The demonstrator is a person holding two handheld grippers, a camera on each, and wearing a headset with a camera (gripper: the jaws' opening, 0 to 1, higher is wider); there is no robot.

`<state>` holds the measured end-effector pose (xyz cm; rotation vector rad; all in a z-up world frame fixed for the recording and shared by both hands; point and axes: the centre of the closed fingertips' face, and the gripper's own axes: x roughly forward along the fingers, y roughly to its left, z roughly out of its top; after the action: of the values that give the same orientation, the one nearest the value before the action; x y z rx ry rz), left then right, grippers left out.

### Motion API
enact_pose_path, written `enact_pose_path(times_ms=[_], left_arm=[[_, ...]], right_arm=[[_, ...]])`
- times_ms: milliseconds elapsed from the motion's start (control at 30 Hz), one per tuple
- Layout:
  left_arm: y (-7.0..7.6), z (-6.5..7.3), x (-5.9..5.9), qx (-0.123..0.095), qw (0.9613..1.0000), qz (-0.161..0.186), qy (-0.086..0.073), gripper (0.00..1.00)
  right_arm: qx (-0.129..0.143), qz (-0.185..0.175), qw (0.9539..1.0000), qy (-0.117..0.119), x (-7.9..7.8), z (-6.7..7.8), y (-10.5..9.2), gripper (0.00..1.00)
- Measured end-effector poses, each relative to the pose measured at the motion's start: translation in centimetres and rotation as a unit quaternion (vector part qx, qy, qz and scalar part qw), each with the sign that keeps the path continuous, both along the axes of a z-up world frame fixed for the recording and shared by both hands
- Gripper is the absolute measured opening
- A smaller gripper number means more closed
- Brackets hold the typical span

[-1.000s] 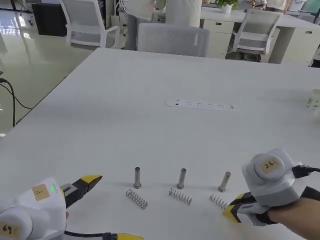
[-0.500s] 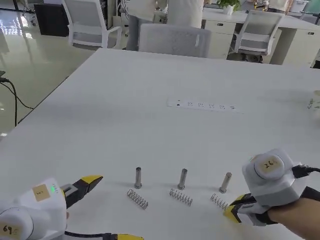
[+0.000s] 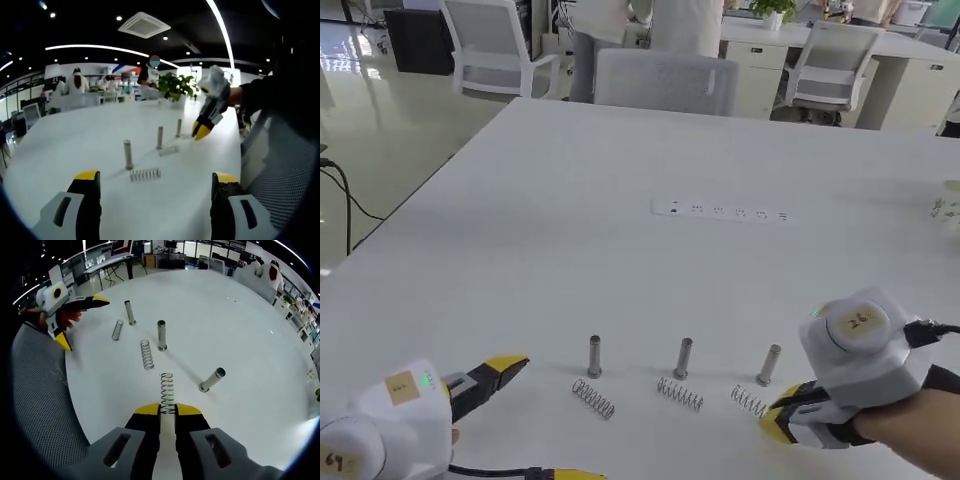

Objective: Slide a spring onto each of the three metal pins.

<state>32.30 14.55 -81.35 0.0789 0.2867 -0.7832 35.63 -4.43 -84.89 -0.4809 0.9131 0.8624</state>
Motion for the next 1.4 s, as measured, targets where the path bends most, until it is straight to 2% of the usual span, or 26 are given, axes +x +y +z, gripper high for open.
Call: enact_pose_path(times_ms=[133, 467, 867, 1133, 1233, 1400], left_arm=[[-0.1, -0.1, -0.2, -0.002, 1.0000, -0.004, 0.004, 0.83], [-1.1, -0.1, -1.0, -0.005, 0.9994, -0.032, 0.012, 0.62], [-2.8, 0.3, -1.3, 0.002, 0.9977, -0.067, 0.010, 0.58], [-4.3, 0.5, -0.6, 0.008, 0.9955, -0.095, 0.008, 0.54], [-5.0, 0.5, -0.6, 0.009, 0.9944, -0.105, 0.009, 0.53], [-5.7, 0.5, -0.7, 0.014, 0.9925, -0.122, 0.007, 0.51]], right_arm=[[0.002, 0.013, 0.9999, 0.000, -0.3, 0.3, 0.6, 0.08], [0.004, 0.044, 0.9990, -0.001, -1.1, 1.1, 1.9, 0.08], [0.001, 0.084, 0.9965, -0.004, -1.7, 1.9, 3.7, 0.08], [-0.004, 0.113, 0.9936, -0.007, -2.2, 2.3, 4.8, 0.08], [-0.004, 0.127, 0.9918, -0.015, -2.3, 2.5, 5.4, 0.08], [-0.005, 0.143, 0.9896, -0.015, -2.5, 2.7, 6.0, 0.08]])
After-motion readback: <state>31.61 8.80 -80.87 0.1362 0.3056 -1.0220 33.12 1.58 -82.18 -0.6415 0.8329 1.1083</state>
